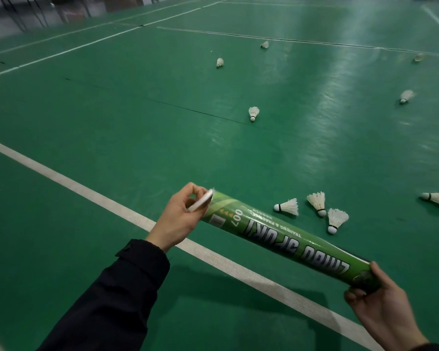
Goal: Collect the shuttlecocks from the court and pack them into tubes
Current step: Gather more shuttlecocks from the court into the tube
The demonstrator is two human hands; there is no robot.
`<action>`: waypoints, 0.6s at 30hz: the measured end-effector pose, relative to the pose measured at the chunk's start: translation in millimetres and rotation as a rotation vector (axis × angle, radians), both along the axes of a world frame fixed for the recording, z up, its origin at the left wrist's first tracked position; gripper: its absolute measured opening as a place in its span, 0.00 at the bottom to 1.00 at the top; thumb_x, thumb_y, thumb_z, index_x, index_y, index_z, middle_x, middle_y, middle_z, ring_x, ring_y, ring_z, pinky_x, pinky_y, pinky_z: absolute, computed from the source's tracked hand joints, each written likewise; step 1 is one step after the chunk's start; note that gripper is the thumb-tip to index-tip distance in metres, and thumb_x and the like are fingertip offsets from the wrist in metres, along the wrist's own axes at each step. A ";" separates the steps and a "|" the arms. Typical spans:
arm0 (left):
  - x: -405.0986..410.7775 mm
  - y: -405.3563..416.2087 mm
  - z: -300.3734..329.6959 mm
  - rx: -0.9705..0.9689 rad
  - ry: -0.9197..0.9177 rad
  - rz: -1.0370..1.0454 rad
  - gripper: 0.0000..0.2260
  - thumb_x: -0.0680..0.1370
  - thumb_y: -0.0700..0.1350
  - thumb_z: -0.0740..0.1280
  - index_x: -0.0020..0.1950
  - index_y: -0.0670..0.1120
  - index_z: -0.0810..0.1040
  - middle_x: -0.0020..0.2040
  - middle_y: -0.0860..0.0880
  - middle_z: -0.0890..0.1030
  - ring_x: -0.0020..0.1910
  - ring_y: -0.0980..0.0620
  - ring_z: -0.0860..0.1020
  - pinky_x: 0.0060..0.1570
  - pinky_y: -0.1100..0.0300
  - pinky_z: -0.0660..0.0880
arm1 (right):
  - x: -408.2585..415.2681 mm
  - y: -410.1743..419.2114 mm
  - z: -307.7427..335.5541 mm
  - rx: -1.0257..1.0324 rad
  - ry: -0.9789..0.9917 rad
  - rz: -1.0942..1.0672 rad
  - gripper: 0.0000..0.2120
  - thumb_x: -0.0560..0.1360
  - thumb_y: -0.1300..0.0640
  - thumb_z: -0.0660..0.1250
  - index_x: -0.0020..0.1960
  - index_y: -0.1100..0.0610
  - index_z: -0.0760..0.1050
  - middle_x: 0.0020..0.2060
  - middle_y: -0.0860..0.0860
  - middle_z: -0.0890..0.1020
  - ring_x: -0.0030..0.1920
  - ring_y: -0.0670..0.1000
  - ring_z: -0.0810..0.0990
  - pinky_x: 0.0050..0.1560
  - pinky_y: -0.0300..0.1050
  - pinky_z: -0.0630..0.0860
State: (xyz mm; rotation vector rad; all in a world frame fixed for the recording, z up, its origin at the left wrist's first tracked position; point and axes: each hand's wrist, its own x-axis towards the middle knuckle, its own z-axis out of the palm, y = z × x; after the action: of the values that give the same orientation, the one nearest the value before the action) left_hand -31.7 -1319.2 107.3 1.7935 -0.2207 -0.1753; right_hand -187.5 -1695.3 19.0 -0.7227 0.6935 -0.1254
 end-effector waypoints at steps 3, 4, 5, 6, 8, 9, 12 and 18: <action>-0.2 1.6 0.9 0.048 -0.079 -0.020 0.08 0.80 0.36 0.69 0.56 0.47 0.83 0.58 0.53 0.85 0.57 0.57 0.83 0.56 0.54 0.81 | 1.7 -3.0 0.0 0.007 -0.001 -0.021 0.31 0.51 0.45 0.81 0.50 0.52 0.76 0.39 0.51 0.76 0.25 0.46 0.66 0.38 0.43 0.62; -1.8 0.5 1.8 0.052 -0.099 -0.023 0.12 0.81 0.35 0.68 0.58 0.50 0.83 0.62 0.55 0.84 0.62 0.59 0.81 0.61 0.55 0.80 | 2.1 -3.2 -0.2 0.013 -0.005 -0.027 0.31 0.50 0.45 0.81 0.49 0.52 0.75 0.39 0.51 0.76 0.25 0.46 0.66 0.38 0.43 0.61; -3.8 -0.2 1.7 0.057 -0.112 -0.022 0.13 0.82 0.36 0.67 0.62 0.50 0.83 0.65 0.55 0.82 0.65 0.60 0.79 0.64 0.56 0.79 | 2.1 -2.6 0.0 0.022 -0.008 -0.028 0.31 0.50 0.46 0.81 0.49 0.52 0.75 0.39 0.51 0.76 0.25 0.46 0.66 0.38 0.43 0.61; -6.2 -1.4 0.7 0.059 -0.122 -0.024 0.14 0.84 0.38 0.65 0.66 0.50 0.81 0.67 0.55 0.81 0.67 0.60 0.78 0.66 0.57 0.77 | 2.1 -2.2 -0.5 0.029 -0.011 -0.029 0.31 0.49 0.46 0.82 0.49 0.52 0.75 0.39 0.51 0.77 0.25 0.46 0.66 0.38 0.43 0.61; -12.0 -4.5 0.4 0.031 -0.116 -0.028 0.17 0.85 0.44 0.61 0.73 0.50 0.77 0.68 0.56 0.81 0.69 0.59 0.76 0.68 0.60 0.74 | 2.4 -0.3 -1.3 0.041 -0.013 -0.032 0.31 0.50 0.45 0.81 0.49 0.52 0.75 0.39 0.51 0.77 0.26 0.46 0.65 0.37 0.42 0.63; -14.9 -6.2 1.2 0.009 -0.103 -0.026 0.18 0.84 0.46 0.59 0.74 0.52 0.76 0.68 0.57 0.81 0.69 0.60 0.76 0.68 0.64 0.73 | 2.4 0.6 -0.8 0.041 -0.007 -0.036 0.31 0.51 0.45 0.81 0.49 0.51 0.75 0.40 0.51 0.78 0.27 0.46 0.65 0.35 0.41 0.65; -22.8 -11.6 1.7 -0.008 -0.116 -0.006 0.19 0.83 0.48 0.57 0.74 0.57 0.73 0.63 0.64 0.81 0.67 0.64 0.75 0.64 0.71 0.70 | 2.7 3.4 1.7 0.035 0.005 -0.029 0.30 0.52 0.45 0.80 0.50 0.51 0.75 0.42 0.52 0.78 0.31 0.46 0.64 0.33 0.40 0.68; -25.7 -16.2 -3.5 0.133 -0.276 0.009 0.22 0.85 0.51 0.55 0.80 0.53 0.65 0.80 0.52 0.68 0.78 0.60 0.65 0.77 0.54 0.66 | 2.0 12.1 3.1 0.054 -0.007 -0.046 0.19 0.63 0.47 0.78 0.48 0.52 0.74 0.40 0.52 0.79 0.29 0.46 0.63 0.29 0.39 0.67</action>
State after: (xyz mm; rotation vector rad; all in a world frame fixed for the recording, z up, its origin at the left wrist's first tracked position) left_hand -57.5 -1335.4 103.8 1.9487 -0.4052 0.0673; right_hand -185.6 -1683.3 22.2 -0.6547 0.7049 -0.1511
